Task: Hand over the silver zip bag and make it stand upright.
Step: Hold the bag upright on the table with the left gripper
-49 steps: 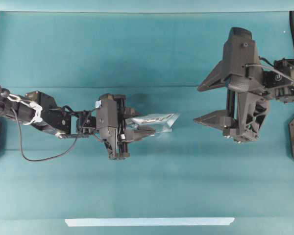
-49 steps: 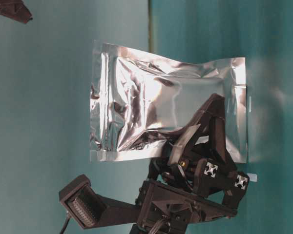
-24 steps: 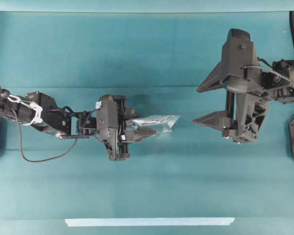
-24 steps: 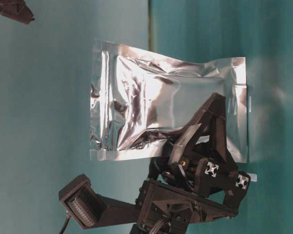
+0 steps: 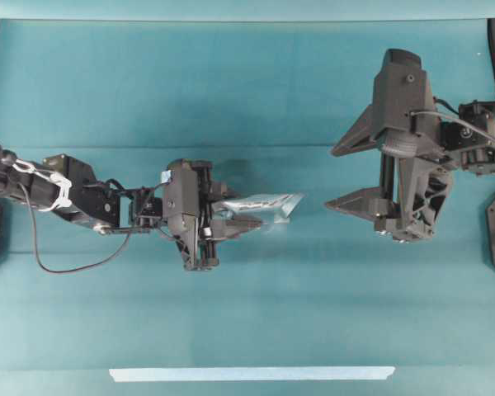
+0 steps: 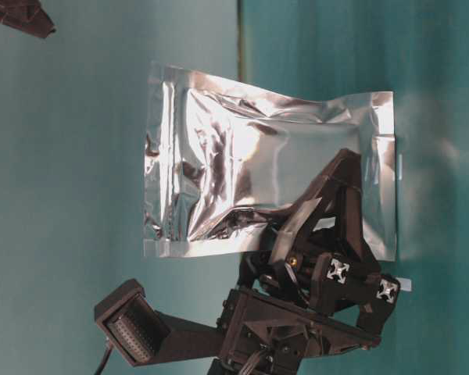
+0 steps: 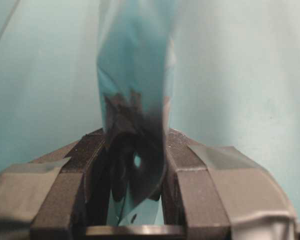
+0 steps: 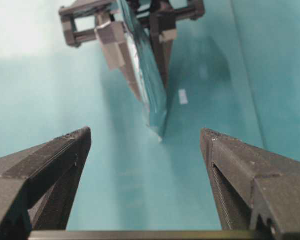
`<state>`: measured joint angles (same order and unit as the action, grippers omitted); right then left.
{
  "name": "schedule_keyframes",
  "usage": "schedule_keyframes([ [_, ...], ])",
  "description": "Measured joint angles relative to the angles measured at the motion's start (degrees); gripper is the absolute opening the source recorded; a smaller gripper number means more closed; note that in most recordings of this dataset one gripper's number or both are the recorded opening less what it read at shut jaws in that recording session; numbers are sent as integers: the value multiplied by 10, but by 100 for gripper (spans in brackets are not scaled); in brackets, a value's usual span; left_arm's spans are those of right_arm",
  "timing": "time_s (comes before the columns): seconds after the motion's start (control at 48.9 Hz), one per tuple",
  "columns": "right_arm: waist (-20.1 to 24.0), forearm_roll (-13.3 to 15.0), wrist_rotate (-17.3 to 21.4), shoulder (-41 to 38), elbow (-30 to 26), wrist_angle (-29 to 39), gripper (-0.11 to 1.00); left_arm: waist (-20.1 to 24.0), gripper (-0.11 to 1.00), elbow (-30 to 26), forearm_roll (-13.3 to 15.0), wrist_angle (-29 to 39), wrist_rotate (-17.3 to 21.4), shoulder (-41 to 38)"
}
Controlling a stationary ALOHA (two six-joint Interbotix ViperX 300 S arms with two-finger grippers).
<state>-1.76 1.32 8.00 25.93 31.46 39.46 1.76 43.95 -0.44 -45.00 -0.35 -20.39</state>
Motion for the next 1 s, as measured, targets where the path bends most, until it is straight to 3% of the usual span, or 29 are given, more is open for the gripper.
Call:
schedule_keyframes([
  [1.002, 4, -2, 1, -6, 1, 0, 89, -2, 28, -2, 0, 4, -1, 0],
])
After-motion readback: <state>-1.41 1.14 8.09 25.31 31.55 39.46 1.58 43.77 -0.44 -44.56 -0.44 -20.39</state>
